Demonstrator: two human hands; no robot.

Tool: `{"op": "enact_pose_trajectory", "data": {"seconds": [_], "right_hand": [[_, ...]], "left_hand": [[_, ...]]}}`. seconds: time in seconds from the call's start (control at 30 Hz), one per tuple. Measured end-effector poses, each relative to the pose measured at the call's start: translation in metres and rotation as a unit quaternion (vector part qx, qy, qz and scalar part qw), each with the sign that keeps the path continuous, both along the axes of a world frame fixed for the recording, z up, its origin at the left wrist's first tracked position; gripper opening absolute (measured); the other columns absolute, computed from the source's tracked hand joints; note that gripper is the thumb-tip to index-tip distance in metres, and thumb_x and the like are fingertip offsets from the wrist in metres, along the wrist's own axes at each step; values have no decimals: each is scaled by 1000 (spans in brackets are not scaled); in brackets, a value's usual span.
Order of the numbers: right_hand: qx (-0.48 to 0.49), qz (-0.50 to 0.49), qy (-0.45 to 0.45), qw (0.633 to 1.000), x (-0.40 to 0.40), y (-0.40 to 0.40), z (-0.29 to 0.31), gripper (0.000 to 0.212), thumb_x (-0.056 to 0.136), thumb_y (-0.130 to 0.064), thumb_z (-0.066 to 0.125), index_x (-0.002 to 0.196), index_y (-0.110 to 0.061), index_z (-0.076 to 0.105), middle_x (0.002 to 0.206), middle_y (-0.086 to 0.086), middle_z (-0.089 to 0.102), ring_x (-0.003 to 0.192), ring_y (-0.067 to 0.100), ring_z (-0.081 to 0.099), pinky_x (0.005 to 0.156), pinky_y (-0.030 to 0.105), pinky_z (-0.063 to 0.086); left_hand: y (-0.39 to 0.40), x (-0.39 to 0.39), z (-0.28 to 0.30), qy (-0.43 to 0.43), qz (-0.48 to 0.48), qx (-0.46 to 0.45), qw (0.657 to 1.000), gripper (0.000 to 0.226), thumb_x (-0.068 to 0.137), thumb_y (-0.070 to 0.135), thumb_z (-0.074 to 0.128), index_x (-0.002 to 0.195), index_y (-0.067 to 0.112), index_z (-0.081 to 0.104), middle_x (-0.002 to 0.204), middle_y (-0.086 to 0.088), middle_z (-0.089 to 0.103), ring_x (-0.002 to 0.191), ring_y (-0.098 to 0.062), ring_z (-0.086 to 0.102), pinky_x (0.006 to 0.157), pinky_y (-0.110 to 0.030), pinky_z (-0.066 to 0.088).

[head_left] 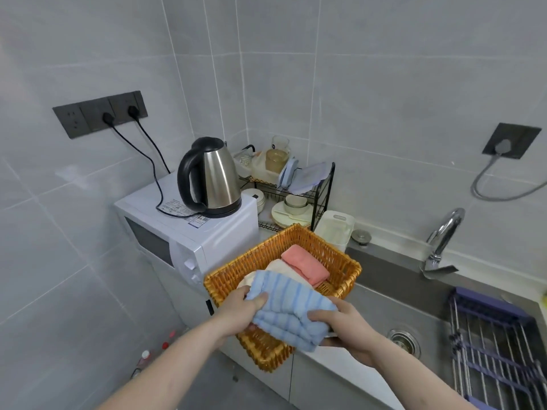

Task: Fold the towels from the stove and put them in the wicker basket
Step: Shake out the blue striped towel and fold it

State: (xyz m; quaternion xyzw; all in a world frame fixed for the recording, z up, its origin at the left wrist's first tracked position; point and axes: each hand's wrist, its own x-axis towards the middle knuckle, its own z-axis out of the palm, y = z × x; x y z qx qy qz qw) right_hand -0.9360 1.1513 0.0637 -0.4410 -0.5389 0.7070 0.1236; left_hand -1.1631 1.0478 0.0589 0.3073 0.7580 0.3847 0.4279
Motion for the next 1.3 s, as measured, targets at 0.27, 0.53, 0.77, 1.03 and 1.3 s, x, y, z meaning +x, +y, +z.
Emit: {"op": "enact_pose_trajectory", "data": {"seconds": [0.27,0.53,0.77,1.03,1.3], "right_hand": [[-8,-95,-48,994,-56,102,-34,43,78,-19,77,118,-11,63,107,15,73,87,28,75,67,39,63],[-26,-176,-112,978,-95,164,-60,13,88,-10,65,101,-12,60,97,10,67,90,26,68,88,52,60],[-33,-273,-159,948,-116,191,-96,34,88,-23,72,115,-11,56,99,4,65,85,20,61,75,34,53],[-33,-402,-135,905,-134,201,-123,64,83,-24,79,139,-9,53,113,6,65,102,27,63,87,41,55],[-4,-398,-178,900,-138,201,-133,59,86,-26,78,135,-6,53,118,10,66,101,27,61,89,39,54]], "left_hand": [[121,-32,-29,-148,85,1,985,24,100,29,64,120,16,66,104,-6,77,92,-20,75,71,-32,61],[219,-62,-78,-140,77,-69,985,49,89,34,68,134,15,60,119,-10,70,100,-29,71,70,-38,64],[266,-84,-91,62,-70,-102,990,65,83,60,57,137,23,55,131,-2,65,113,-25,66,100,-40,55],[295,-83,-96,98,-112,-99,984,55,97,44,57,143,16,47,142,-5,58,126,-25,57,108,-35,44],[283,-83,-94,342,-202,-93,913,54,102,51,47,145,18,40,139,-4,56,123,-25,58,96,-35,48]]}}
